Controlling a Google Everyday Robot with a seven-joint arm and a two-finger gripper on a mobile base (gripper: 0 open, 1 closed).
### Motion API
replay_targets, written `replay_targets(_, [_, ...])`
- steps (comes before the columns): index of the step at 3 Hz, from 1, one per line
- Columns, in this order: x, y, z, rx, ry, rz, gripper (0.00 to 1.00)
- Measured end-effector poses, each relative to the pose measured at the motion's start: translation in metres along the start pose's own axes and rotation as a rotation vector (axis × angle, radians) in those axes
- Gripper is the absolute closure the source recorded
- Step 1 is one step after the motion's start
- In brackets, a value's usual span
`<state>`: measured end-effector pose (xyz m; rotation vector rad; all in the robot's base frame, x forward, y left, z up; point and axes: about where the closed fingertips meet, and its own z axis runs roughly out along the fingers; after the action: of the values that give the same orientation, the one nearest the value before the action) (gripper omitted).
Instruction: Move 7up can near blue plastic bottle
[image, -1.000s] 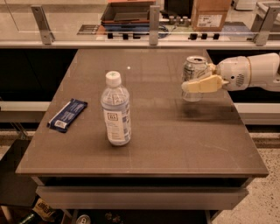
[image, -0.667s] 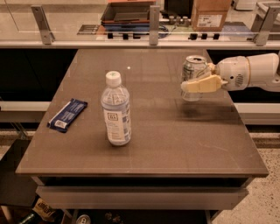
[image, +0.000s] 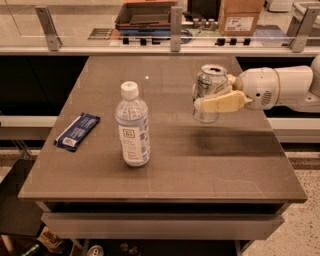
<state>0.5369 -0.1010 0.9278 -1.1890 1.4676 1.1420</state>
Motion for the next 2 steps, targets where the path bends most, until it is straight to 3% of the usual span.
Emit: replay_targets(2, [0.010,0.048,0.041,-0.090,0.024,0.008,1.00])
